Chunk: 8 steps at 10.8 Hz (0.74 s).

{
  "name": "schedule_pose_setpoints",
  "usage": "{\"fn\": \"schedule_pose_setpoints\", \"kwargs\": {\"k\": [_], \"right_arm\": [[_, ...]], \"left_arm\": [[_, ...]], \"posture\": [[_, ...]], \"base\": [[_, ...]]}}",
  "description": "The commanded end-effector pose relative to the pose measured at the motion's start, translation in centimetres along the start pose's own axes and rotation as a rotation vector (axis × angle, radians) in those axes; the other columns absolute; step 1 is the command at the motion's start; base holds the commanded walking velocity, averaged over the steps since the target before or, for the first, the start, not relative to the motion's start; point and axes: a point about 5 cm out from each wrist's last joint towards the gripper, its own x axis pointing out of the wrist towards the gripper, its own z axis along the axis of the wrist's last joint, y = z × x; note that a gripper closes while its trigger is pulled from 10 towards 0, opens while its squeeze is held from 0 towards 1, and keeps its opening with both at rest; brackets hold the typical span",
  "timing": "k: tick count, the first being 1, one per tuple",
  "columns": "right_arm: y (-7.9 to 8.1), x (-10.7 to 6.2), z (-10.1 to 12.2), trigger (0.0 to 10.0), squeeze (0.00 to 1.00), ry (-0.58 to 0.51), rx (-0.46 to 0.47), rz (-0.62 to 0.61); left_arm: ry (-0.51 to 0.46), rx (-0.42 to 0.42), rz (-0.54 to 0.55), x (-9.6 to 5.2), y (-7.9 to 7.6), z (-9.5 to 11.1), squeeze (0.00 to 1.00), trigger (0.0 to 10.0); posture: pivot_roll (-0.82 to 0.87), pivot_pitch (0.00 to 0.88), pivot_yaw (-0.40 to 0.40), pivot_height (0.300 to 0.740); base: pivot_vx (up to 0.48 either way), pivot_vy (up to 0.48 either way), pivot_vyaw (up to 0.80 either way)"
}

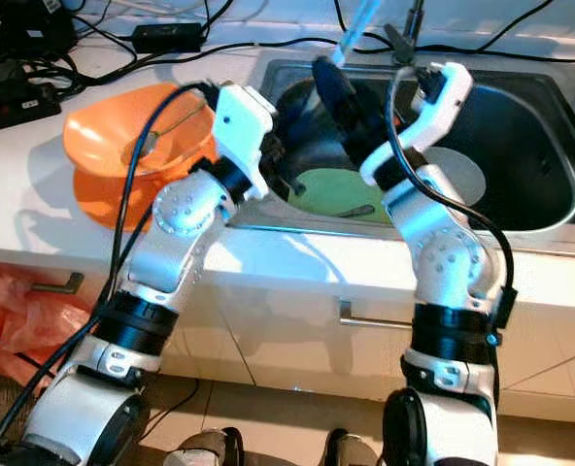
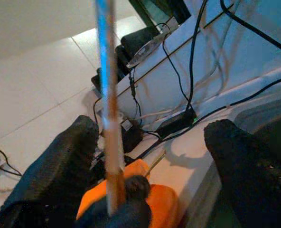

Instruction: Kitchen organization

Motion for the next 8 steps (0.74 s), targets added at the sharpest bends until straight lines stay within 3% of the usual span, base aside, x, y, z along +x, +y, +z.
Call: {"fn": "schedule_pose_setpoints", "kwargs": {"k": [1, 8], "right_arm": [[0.2, 0.3, 0.0, 0.0, 0.0, -0.002, 0.001, 0.022], [-0.8, 0.5, 0.0, 0.0, 0.0, -0.018, 0.021, -0.01]], "left_arm": [[-0.018, 0.006, -0.015, 0.1, -0.3, 0.6, 0.0, 0.0], [-0.011, -0.009, -0.024, -0.1, -0.6, 0.5, 0.0, 0.0]], "posture": [[0.08, 0.134, 0.018, 0.74], [0.08, 0.127, 0.014, 0.74]], "base": [[0.0, 0.0, 0.0], [0.0, 0.0, 0.0]]}}
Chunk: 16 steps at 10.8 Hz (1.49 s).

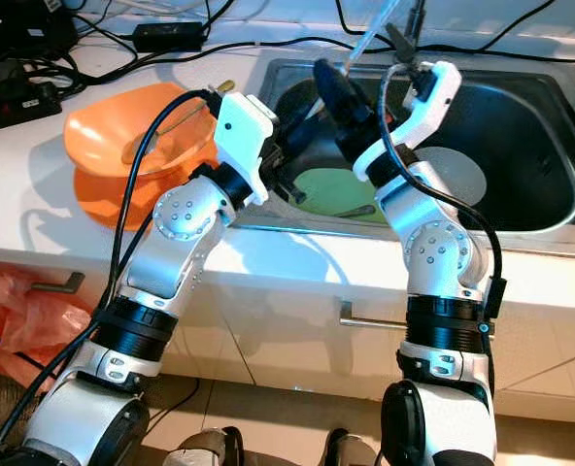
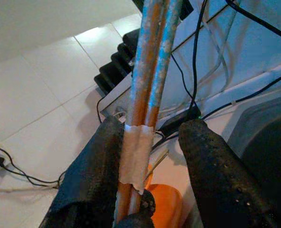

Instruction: Kitchen organization

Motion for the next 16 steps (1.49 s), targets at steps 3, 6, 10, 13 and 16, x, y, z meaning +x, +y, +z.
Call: {"fn": "schedule_pose_setpoints", "kwargs": {"k": [3, 6, 10, 13, 16], "right_arm": [[-0.8, 0.0, 0.4, 0.0, 0.0, -0.021, 0.005, -0.049], [-1.5, 0.0, 0.7, 0.0, 0.0, -0.036, 0.007, -0.104], [-2.9, -0.1, 1.1, 0.0, 0.0, -0.066, 0.007, -0.207], [-4.7, -0.2, 1.8, 0.0, 0.0, -0.097, -0.047, -0.331], [-6.4, -0.2, 1.6, 0.3, 0.0, 0.006, -0.406, -0.43]], "left_arm": [[-0.028, 0.008, -0.021, 0.1, -0.4, 0.6, 0.0, 2.3], [-0.03, 0.021, -0.017, 0.1, -0.3, 0.6, 0.0, 4.2], [-0.031, 0.007, 0.0, 0.0, -0.1, 0.5, 1.0, 10.0], [-0.023, -0.018, 0.011, -0.3, 0.2, 0.5, 1.0, 10.0], [0.076, -0.137, -0.001, -1.5, 0.8, -0.5, 1.0, 10.0]], "posture": [[0.08, 0.121, 0.012, 0.74], [0.08, 0.122, 0.013, 0.74], [0.08, 0.128, 0.009, 0.74], [0.08, 0.134, 0.005, 0.74], [0.1, 0.14, 0.002, 0.74]], "base": [[0.0, 0.0, 0.0], [0.0, 0.0, 0.0], [0.0, 0.0, 0.0], [0.0, 0.0, 0.0], [0.0, 0.0, 0.0]]}}
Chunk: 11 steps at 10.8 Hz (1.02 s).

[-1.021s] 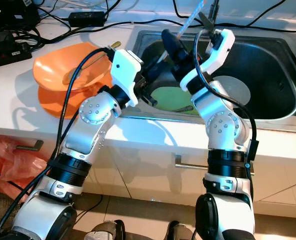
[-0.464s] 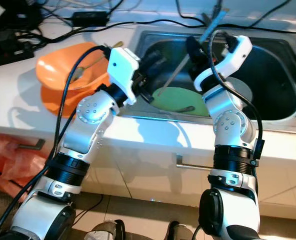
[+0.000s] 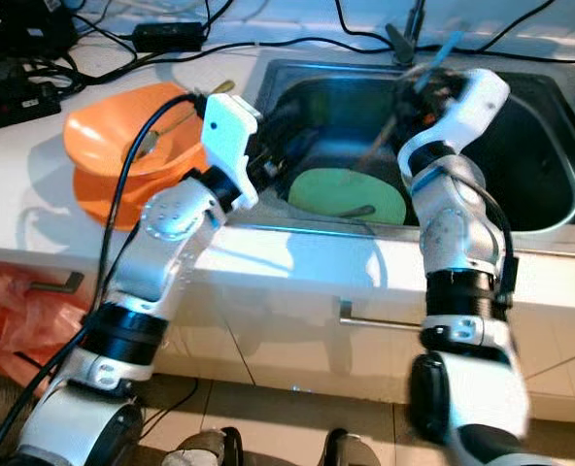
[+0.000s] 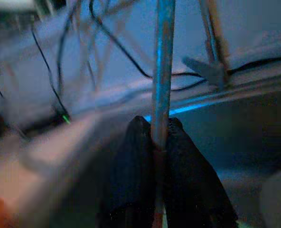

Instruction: Kitchen organization

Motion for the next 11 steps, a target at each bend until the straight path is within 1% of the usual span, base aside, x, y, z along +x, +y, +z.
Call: {"fn": "schedule_pose_setpoints", "kwargs": {"k": [1, 2, 3, 4, 5, 6, 7, 8, 9, 10, 11], "right_arm": [[0.2, 0.1, -0.5, 0.3, 0.0, 0.017, -0.102, 0.007], [0.1, 0.2, -1.8, 5.0, 0.0, 0.07, -0.229, 0.058], [-0.1, 0.2, -2.6, 10.0, 0.0, 0.104, -0.33, 0.067], [-0.3, 0.2, -3.8, 10.0, 0.0, 0.169, -0.426, 0.106], [-0.4, 0.2, -4.6, 10.0, 0.0, 0.205, -0.466, 0.137], [-0.3, 0.1, -5.2, 10.0, 1.0, 0.234, -0.528, 0.17], [-0.1, 0.2, -5.6, 10.0, 1.0, 0.241, -0.566, 0.193], [0.0, 0.1, -5.9, 10.0, 1.0, 0.248, -0.578, 0.204], [0.0, 0.0, -6.1, 10.0, 1.0, 0.257, -0.599, 0.213], [-0.1, 0.0, -6.2, 10.0, 1.0, 0.256, -0.642, 0.221], [-0.1, 0.1, -6.1, 10.0, 1.0, 0.242, -0.657, 0.217]], "left_arm": [[0.024, -0.037, -0.01, -0.4, 0.1, -0.2, 1.0, 10.0], [0.083, -0.09, -0.06, -1.1, 0.0, -0.7, 1.0, 10.0], [0.11, -0.096, -0.093, -1.6, -0.1, -0.8, 1.0, 10.0], [0.159, -0.126, -0.118, -2.1, 0.0, -1.0, 1.0, 10.0], [0.185, -0.146, -0.136, -2.3, -0.1, -0.8, 1.0, 10.0], [0.218, -0.153, -0.161, -2.5, -0.2, -0.8, 1.0, 10.0], [0.235, -0.162, -0.18, -2.7, -0.3, -0.8, 1.0, 10.0], [0.259, -0.156, -0.207, -2.9, -0.3, -0.9, 1.0, 10.0], [0.271, -0.153, -0.198, -2.9, -0.2, -0.9, 1.0, 10.0], [0.279, -0.15, -0.203, -2.9, -0.1, -0.7, 1.0, 10.0], [0.289, -0.131, -0.202, -2.9, 0.1, -0.7, 1.0, 10.0]], "posture": [[0.11, 0.143, 0.002, 0.74], [0.12, 0.145, 0.001, 0.74], [0.12, 0.145, 0.001, 0.74], [0.12, 0.147, 0.001, 0.74], [0.13, 0.149, 0.0, 0.74], [0.14, 0.149, 0.0, 0.74], [0.14, 0.148, 0.001, 0.74], [0.14, 0.146, 0.002, 0.74], [0.14, 0.146, 0.002, 0.74], [0.13, 0.141, 0.005, 0.74], [0.13, 0.138, 0.003, 0.74]], "base": [[0.0, 0.0, 0.0], [0.0, 0.0, 0.0], [0.0, 0.0, 0.0], [0.0, 0.0, 0.0], [0.0, 0.0, 0.0], [0.0, 0.0, 0.0], [0.0, 0.0, 0.0], [0.0, 0.0, 0.0], [0.0, 0.0, 0.0], [0.0, 0.0, 0.0], [0.0, 0.0, 0.0]]}}
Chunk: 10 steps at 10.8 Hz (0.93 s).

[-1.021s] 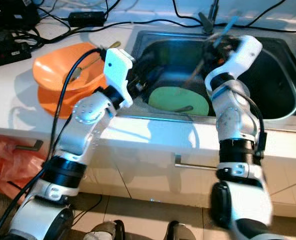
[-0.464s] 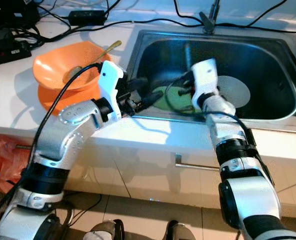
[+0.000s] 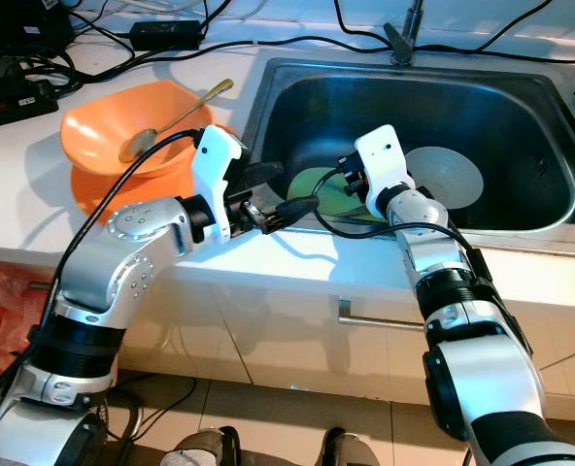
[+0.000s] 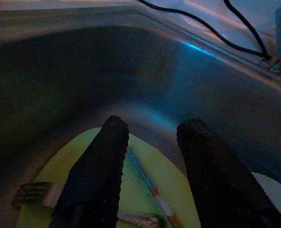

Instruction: Kitchen organization

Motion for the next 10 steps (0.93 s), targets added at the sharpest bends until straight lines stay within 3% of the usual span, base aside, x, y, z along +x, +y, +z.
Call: {"fn": "schedule_pose_setpoints", "kwargs": {"k": [1, 3, 4, 5, 7, 9, 10], "right_arm": [[-0.2, 0.1, 0.3, 10.0, 1.0, -0.008, -0.034, -0.002], [-0.9, 0.2, 2.2, 10.0, 1.0, -0.128, 0.081, -0.061], [-0.8, 0.2, 2.8, 10.0, 1.0, -0.167, 0.2, -0.059], [-0.2, -0.1, 3.8, 10.0, 0.04, -0.229, 0.279, -0.008], [0.8, -1.2, 4.9, 10.0, 0.0, -0.318, 0.308, 0.07], [1.7, -2.4, 5.1, 10.0, 0.0, -0.328, 0.327, 0.126], [2.6, -3.8, 5.6, 10.0, 0.0, -0.323, 0.37, 0.201]], "left_arm": [[0.002, 0.034, -0.021, 0.1, -0.3, 0.6, 1.0, 10.0], [-0.075, 0.136, 0.174, -0.7, 2.2, 2.9, 1.0, 10.0], [-0.126, 0.167, 0.292, -1.3, 3.9, 4.2, 1.0, 10.0], [-0.168, 0.195, 0.386, -2.0, 5.3, 5.4, 1.0, 10.0], [-0.23, 0.238, 0.472, -2.8, 6.7, 7.4, 1.0, 10.0], [-0.18, 0.269, 0.548, -3.2, 8.3, 7.2, 1.0, 10.0], [-0.086, 0.271, 0.61, -3.8, 10.2, 6.0, 1.0, 10.0]], "posture": [[0.14, 0.135, 0.001, 0.74], [0.14, 0.127, -0.005, 0.74], [0.14, 0.123, -0.005, 0.74], [0.14, 0.119, -0.002, 0.74], [0.13, 0.117, 0.001, 0.74], [0.13, 0.125, 0.006, 0.74], [0.12, 0.13, 0.009, 0.74]], "base": [[0.0, 0.0, 0.0], [0.0, 0.0, 0.0], [0.0, 0.0, 0.0], [0.0, 0.0, 0.0], [0.0, 0.0, 0.0], [0.0, 0.0, 0.0], [0.0, 0.0, 0.0]]}}
